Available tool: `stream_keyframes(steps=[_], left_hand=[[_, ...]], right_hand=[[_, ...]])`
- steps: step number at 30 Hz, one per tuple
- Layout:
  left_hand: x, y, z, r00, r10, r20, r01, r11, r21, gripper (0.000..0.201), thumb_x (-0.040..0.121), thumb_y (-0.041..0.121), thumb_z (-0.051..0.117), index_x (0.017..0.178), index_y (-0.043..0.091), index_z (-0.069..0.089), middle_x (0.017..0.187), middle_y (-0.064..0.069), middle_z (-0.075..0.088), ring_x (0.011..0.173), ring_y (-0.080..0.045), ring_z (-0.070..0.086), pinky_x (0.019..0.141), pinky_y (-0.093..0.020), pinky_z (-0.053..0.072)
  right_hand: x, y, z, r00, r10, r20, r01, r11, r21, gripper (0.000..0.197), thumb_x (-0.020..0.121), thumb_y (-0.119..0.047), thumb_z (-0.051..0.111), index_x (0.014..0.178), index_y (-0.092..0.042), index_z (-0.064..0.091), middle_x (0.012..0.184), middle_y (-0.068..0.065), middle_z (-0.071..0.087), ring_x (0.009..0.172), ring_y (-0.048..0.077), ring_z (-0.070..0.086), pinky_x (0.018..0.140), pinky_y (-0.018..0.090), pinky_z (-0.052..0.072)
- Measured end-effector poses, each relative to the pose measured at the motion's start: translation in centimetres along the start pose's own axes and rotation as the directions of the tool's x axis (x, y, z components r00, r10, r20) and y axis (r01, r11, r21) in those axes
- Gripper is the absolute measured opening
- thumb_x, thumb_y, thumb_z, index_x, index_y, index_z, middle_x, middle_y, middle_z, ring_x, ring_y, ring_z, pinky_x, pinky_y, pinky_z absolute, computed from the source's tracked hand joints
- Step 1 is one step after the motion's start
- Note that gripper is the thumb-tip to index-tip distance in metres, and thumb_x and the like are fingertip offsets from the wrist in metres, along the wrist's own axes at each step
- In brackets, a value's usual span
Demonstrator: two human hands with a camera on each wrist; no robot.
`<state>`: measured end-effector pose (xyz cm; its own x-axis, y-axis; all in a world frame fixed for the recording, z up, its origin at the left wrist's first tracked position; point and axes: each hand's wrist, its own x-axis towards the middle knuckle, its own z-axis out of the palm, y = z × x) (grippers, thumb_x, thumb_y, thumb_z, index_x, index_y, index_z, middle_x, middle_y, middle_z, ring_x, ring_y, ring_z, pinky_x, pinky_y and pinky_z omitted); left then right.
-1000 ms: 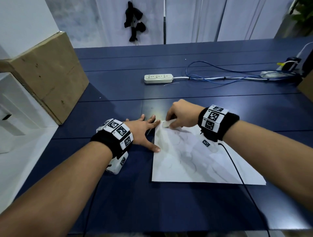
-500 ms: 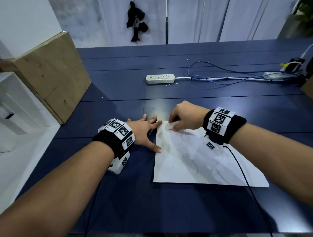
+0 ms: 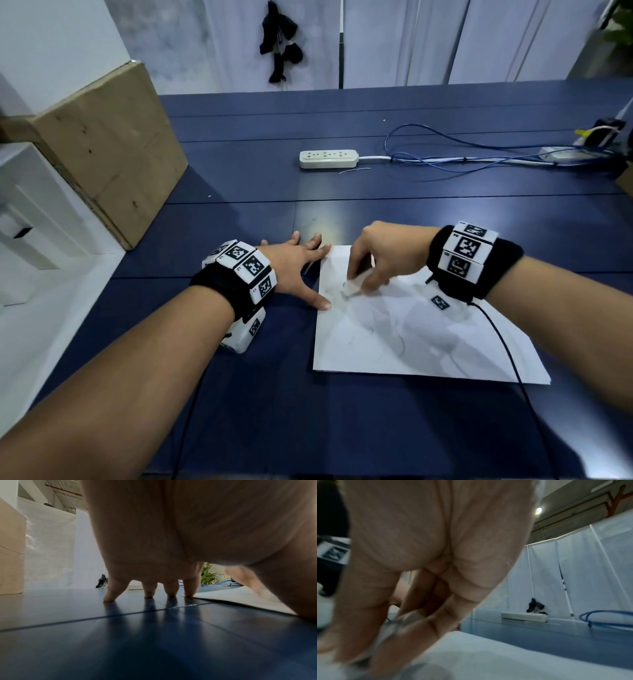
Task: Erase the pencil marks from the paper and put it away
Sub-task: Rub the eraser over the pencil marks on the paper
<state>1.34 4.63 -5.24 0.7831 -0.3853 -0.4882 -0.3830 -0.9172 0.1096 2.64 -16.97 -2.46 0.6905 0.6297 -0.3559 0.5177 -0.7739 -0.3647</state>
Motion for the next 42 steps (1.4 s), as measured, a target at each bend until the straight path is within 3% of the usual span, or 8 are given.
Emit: stream_keyframes(steps=[8, 14, 20, 26, 28, 33, 39, 42], left_hand=[[0.0, 0.1, -0.1, 1.0, 0.001, 0.006, -0.001, 1.0, 0.002, 0.122, 0.061, 0.084, 0.061, 0.152, 0.04, -0.007, 0.16, 0.016, -0.014, 0.148, -0.02, -0.018, 0.107, -0.075, 0.005], [0.1, -0.1, 0.1, 1.0, -0.002, 0.003, 0.002, 1.0, 0.006, 0.123, 0.06, 0.084, 0.062, 0.153, 0.04, -0.007, 0.16, 0.017, -0.015, 0.148, -0.02, -0.017, 0.107, -0.075, 0.006], [-0.1, 0.1, -0.1, 1.0, -0.001, 0.006, 0.001, 1.0, 0.004, 0.122, 0.061, 0.084, 0.061, 0.152, 0.04, -0.008, 0.16, 0.017, -0.015, 0.148, -0.02, -0.018, 0.107, -0.075, 0.005], [-0.1, 0.0, 0.0, 1.0, -0.001, 0.002, 0.001, 1.0, -0.001, 0.123, 0.061, 0.083, 0.062, 0.153, 0.039, -0.006, 0.16, 0.017, -0.015, 0.148, -0.02, -0.017, 0.107, -0.075, 0.005], [0.0, 0.0, 0.0, 1.0, 0.004, -0.001, -0.004, 1.0, 0.002, 0.122, 0.062, 0.083, 0.062, 0.153, 0.039, -0.006, 0.16, 0.017, -0.014, 0.148, -0.02, -0.017, 0.107, -0.075, 0.006], [0.0, 0.0, 0.0, 1.0, 0.008, -0.005, -0.008, 1.0, 0.006, 0.122, 0.062, 0.084, 0.061, 0.153, 0.039, -0.006, 0.161, 0.015, -0.013, 0.148, -0.021, -0.016, 0.107, -0.075, 0.006], [0.1, -0.1, 0.1, 1.0, 0.0, 0.002, 0.0, 1.0, 0.007, 0.122, 0.061, 0.083, 0.062, 0.152, 0.04, -0.007, 0.16, 0.017, -0.014, 0.148, -0.021, -0.017, 0.107, -0.075, 0.006], [0.0, 0.0, 0.1, 1.0, 0.004, -0.004, -0.004, 1.0, 0.009, 0.122, 0.061, 0.084, 0.061, 0.153, 0.04, -0.006, 0.161, 0.016, -0.014, 0.148, -0.021, -0.016, 0.107, -0.075, 0.006]], right_hand=[[2.0, 1.1, -0.9, 0.967, 0.072, -0.245, -0.083, 0.996, -0.035, 0.02, 0.078, -0.022, 0.075, 0.097, -0.018, 0.074, 0.082, -0.004, 0.07, 0.059, 0.016, 0.07, 0.071, 0.036, 0.061], [-0.6, -0.7, 0.1, 0.998, -0.037, 0.055, 0.036, 0.999, 0.022, 0.023, 0.075, -0.024, 0.079, 0.098, -0.022, 0.076, 0.08, -0.004, 0.074, 0.056, 0.012, 0.07, 0.066, 0.023, 0.058], [1.9, 1.0, -0.8, 0.97, 0.076, -0.231, -0.086, 0.996, -0.034, 0.023, 0.077, -0.024, 0.075, 0.099, -0.017, 0.074, 0.083, -0.003, 0.073, 0.053, 0.01, 0.069, 0.068, 0.031, 0.06], [-0.7, -0.6, 0.0, 0.998, -0.022, 0.065, 0.022, 1.0, 0.009, 0.02, 0.076, -0.025, 0.079, 0.096, -0.023, 0.074, 0.075, -0.008, 0.074, 0.054, 0.01, 0.069, 0.064, 0.018, 0.055], [0.0, -0.4, -0.5, 1.0, -0.015, 0.015, 0.016, 0.999, -0.03, 0.018, 0.076, -0.025, 0.079, 0.093, -0.024, 0.073, 0.068, -0.019, 0.069, 0.053, 0.011, 0.069, 0.066, 0.02, 0.055], [1.6, 1.0, -0.9, 0.972, 0.088, -0.216, -0.099, 0.994, -0.043, 0.013, 0.081, -0.024, 0.073, 0.085, -0.022, 0.061, 0.086, 0.0, 0.066, 0.053, 0.017, 0.069, 0.061, 0.033, 0.059], [-0.6, -0.3, 0.1, 0.998, -0.046, 0.053, 0.045, 0.999, 0.014, 0.017, 0.074, -0.021, 0.08, 0.09, -0.02, 0.073, 0.067, -0.01, 0.069, 0.048, 0.012, 0.064, 0.06, 0.023, 0.053], [0.6, 0.2, -0.7, 0.999, 0.009, -0.053, -0.01, 1.0, -0.026, 0.016, 0.075, -0.024, 0.078, 0.089, -0.024, 0.07, 0.063, -0.015, 0.065, 0.051, 0.014, 0.067, 0.063, 0.027, 0.056]])
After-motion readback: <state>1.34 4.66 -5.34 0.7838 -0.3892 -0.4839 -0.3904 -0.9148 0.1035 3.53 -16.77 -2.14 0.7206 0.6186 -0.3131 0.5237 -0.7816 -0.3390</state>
